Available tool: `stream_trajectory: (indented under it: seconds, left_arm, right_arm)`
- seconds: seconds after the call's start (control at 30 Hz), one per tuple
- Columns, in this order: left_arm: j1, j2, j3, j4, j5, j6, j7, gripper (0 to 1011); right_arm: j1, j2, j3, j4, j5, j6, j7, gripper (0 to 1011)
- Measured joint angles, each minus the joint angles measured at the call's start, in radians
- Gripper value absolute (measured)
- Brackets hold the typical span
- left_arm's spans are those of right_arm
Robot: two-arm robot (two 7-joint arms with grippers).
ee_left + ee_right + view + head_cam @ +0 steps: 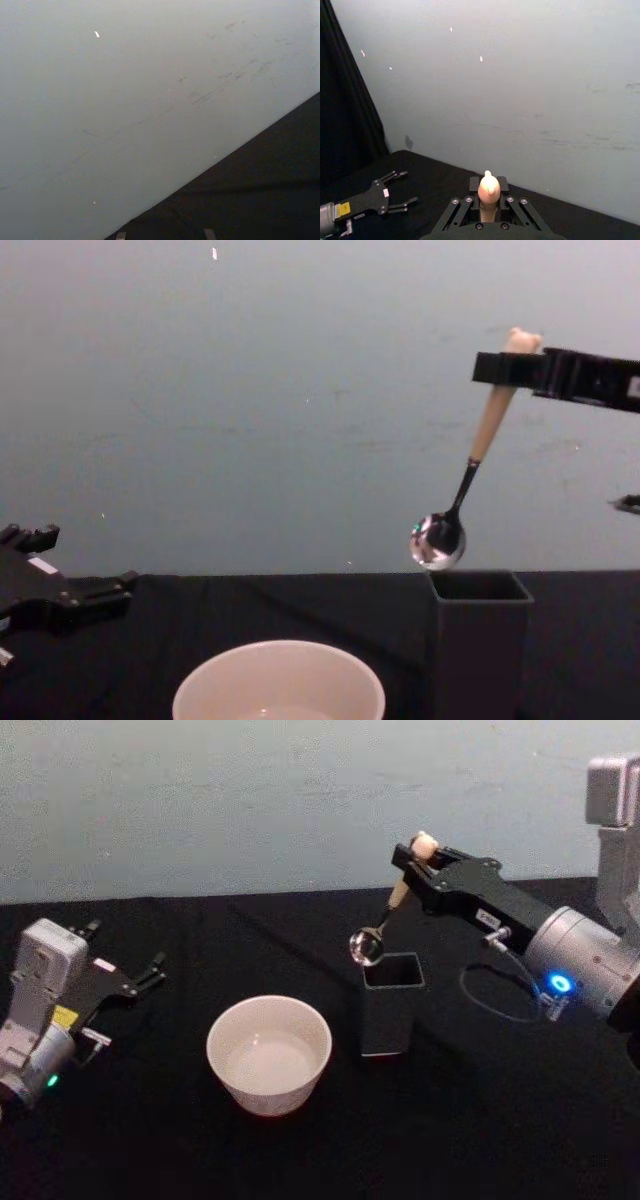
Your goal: Pick up the stirring spoon with one hand, stir inside the cup, then place it back in its original position.
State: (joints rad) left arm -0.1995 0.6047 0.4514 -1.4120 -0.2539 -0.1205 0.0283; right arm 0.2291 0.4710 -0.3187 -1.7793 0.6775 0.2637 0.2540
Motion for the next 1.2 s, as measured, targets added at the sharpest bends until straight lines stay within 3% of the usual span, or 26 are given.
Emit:
stream_trajectory:
  seconds: [0.33, 0.63, 1.2]
  left_arm:
    - [0.000, 0.000, 0.000, 0.000, 0.000, 0.000, 0.000, 1001]
    - [0.000, 0.000, 0.000, 0.000, 0.000, 0.000, 0.000, 1001]
    - [0.000, 0.000, 0.000, 0.000, 0.000, 0.000, 0.000, 1001]
  right_arm:
    - [-0.023, 0.032, 0.011, -0.011, -0.020, -0.048, -0.002, 210]
    - [-0.032, 0.041, 0.005, 0.003, -0.039, -0.051, 0.008, 210]
    - [0.000, 0.016, -0.048, 0.099, -0.105, -0.043, 0.032, 210]
